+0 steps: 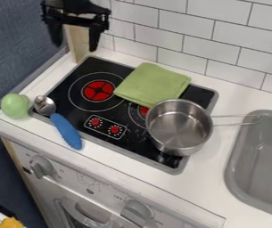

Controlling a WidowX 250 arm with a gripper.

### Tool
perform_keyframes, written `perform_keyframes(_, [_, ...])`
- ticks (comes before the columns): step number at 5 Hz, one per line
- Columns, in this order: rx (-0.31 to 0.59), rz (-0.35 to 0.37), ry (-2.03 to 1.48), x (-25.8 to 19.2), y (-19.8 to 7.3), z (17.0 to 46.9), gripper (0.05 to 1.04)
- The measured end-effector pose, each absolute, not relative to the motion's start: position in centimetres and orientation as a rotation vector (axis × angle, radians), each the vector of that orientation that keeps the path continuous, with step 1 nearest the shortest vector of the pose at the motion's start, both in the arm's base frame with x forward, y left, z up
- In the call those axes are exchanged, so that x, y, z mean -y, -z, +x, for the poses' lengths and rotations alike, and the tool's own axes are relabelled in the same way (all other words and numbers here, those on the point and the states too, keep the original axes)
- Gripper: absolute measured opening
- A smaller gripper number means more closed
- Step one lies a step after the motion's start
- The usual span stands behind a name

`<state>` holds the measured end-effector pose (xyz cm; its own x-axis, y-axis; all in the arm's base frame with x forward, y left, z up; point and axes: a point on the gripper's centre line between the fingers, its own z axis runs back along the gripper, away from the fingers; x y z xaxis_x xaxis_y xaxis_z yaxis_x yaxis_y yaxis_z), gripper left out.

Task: Moved the green cloth near the silver pot on the right of the burner

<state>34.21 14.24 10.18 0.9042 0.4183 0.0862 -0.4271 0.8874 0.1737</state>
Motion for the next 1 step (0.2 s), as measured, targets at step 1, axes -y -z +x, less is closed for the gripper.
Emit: perform_keyframes(1, [0.045, 0.21, -0.462, -15.79, -9.54, 33.9, 0.999])
